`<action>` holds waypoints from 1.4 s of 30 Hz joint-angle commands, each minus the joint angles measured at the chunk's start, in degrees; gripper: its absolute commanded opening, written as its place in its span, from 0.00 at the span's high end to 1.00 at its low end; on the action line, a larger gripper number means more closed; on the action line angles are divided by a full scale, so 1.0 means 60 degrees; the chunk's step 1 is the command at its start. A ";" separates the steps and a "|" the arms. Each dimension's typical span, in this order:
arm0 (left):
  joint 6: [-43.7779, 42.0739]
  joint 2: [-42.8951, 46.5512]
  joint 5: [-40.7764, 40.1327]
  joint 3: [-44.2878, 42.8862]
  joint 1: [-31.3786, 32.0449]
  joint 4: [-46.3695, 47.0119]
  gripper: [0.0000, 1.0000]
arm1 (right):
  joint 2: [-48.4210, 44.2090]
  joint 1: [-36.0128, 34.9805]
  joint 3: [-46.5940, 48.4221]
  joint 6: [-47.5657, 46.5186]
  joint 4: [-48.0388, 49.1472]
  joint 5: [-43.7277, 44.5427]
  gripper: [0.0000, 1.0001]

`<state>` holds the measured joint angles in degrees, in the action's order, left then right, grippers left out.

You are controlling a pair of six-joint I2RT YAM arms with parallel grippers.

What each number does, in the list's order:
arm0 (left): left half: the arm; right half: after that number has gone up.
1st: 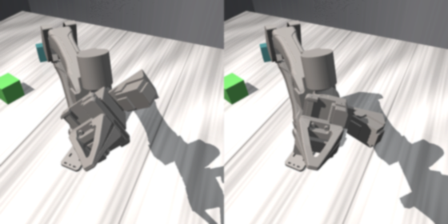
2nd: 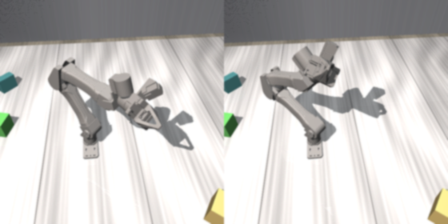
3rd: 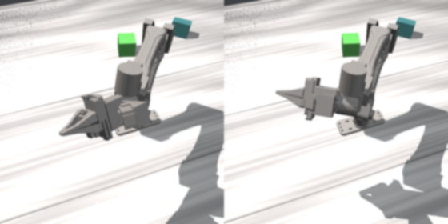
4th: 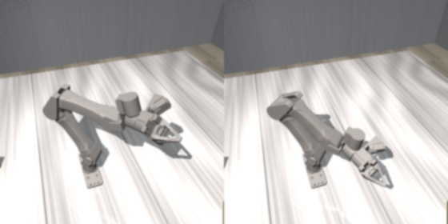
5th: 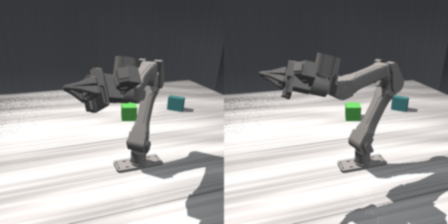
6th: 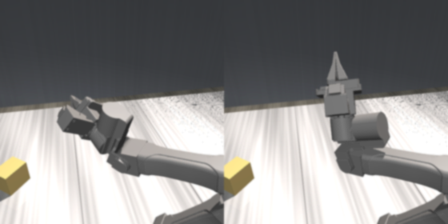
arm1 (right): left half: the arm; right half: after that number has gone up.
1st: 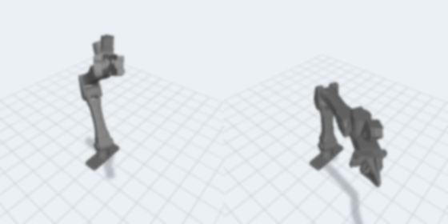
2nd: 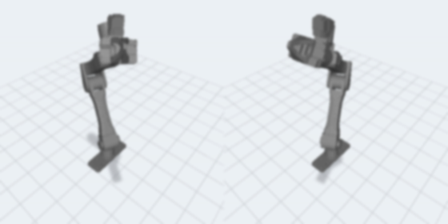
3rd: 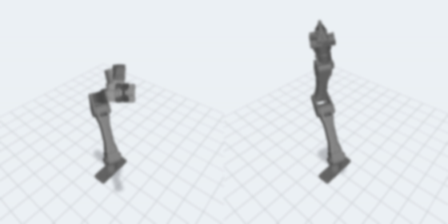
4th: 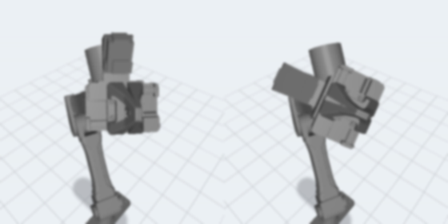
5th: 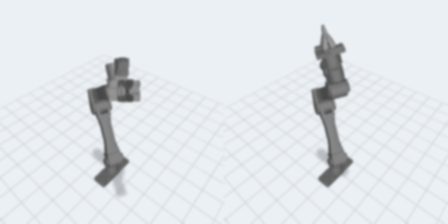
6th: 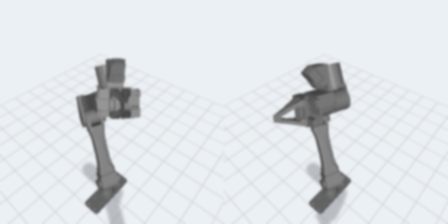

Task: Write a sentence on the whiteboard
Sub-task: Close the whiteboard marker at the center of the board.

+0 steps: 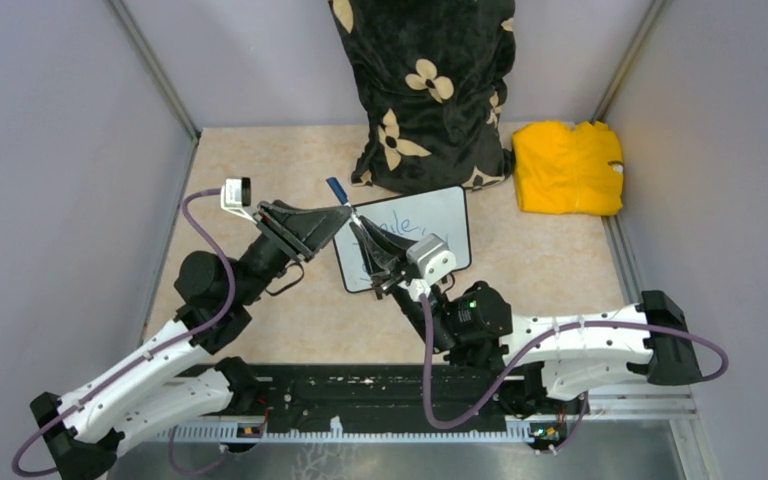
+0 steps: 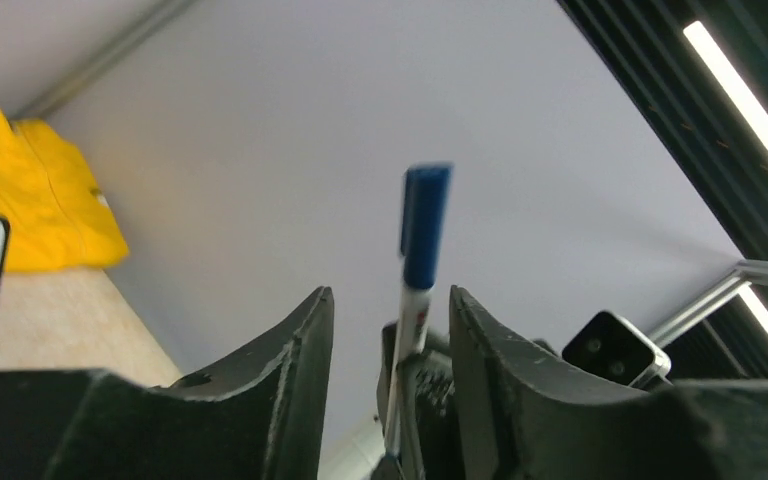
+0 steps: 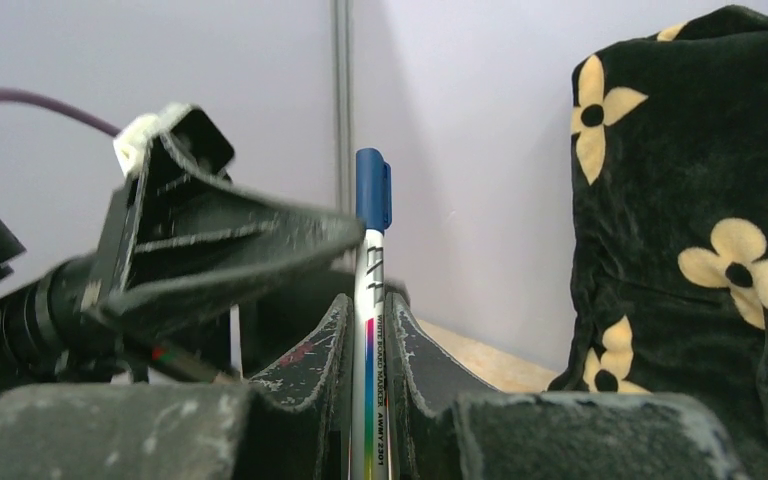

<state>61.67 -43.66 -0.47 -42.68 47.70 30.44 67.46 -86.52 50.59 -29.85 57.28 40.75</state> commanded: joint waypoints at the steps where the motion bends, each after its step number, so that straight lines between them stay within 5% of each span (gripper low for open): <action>1: -0.0129 0.0301 0.0381 0.0210 0.0194 -0.0788 0.44 | -0.0292 0.0182 0.0201 0.0208 0.0438 -0.0477 1.00; 19: -0.1599 0.0100 0.0020 -0.0875 0.0194 -0.1395 0.42 | -0.0355 0.0185 0.0250 0.0722 -0.0551 -0.0818 1.00; 27: -0.1865 0.0124 0.0026 -0.0884 0.0194 -0.1613 0.62 | -0.0346 0.0182 0.0263 0.0816 -0.0610 -0.0750 1.00; 36: -0.1598 0.0242 0.0025 -0.0624 0.0194 -0.1645 0.46 | -0.0323 0.0182 0.0144 0.0643 -0.0183 -0.0527 1.00; 42: -0.1504 0.0249 0.0367 -0.0500 0.0195 -0.1539 0.63 | -0.0305 0.0182 0.0123 0.0561 -0.0040 -0.0373 1.00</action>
<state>52.42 -42.78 0.19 -46.24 48.66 20.62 66.72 -85.71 50.59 -25.93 53.43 37.80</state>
